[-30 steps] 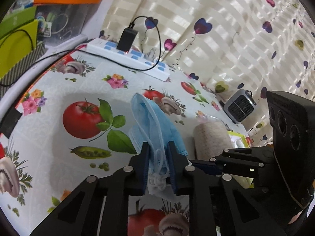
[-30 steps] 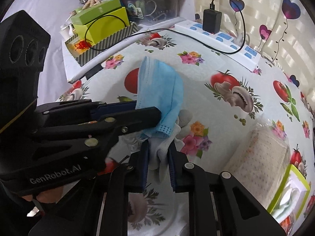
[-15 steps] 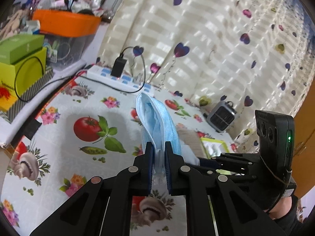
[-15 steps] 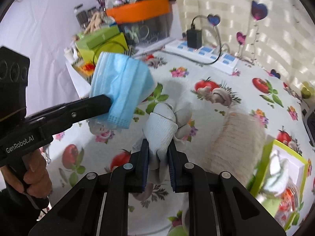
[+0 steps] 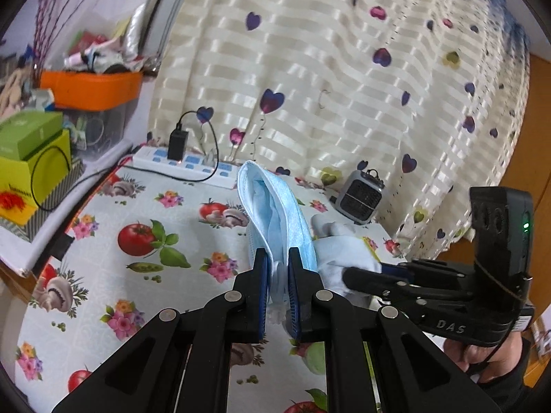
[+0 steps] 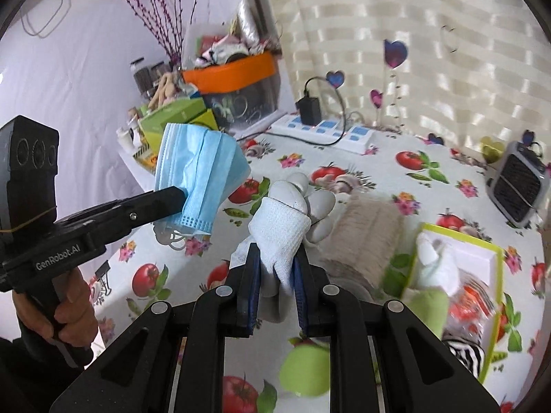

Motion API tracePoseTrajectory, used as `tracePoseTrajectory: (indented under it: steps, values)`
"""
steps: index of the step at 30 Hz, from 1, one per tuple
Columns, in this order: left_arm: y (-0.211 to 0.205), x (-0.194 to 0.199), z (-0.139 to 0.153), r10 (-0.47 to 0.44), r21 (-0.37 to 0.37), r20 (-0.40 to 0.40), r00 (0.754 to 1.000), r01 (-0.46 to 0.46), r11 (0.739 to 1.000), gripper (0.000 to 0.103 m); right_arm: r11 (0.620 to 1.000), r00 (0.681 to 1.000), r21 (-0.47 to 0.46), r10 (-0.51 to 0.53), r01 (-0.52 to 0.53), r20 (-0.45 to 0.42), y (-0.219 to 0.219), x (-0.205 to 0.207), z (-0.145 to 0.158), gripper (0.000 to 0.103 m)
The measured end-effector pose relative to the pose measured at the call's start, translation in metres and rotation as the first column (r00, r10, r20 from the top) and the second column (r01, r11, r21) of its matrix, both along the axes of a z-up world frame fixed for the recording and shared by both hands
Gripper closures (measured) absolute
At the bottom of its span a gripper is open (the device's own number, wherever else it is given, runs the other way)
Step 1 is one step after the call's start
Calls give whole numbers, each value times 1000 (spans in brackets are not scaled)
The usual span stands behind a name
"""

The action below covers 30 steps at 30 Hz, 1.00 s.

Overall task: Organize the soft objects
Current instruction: 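Lift and carry the blue mask and white glove with both grippers to the yellow box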

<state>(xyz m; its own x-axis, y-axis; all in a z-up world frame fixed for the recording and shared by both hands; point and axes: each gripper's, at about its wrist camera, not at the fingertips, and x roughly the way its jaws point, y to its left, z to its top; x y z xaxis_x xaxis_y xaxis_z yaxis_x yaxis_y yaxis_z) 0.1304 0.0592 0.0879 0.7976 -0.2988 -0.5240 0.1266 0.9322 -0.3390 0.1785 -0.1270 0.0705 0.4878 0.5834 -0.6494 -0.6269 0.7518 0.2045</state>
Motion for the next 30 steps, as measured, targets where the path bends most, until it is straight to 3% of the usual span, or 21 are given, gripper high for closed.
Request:
tracePoseTrajectory:
  steps: [12,30]
  values:
    - [-52,-34,16,-45,86,42,998,41,995,92,995,996,79,-58,53,64,-47,-46,18,85]
    - [-90,-39,16,-121,117,33,992,117,986,92,986,992,124,-120,114,48,-80,-54,17,85]
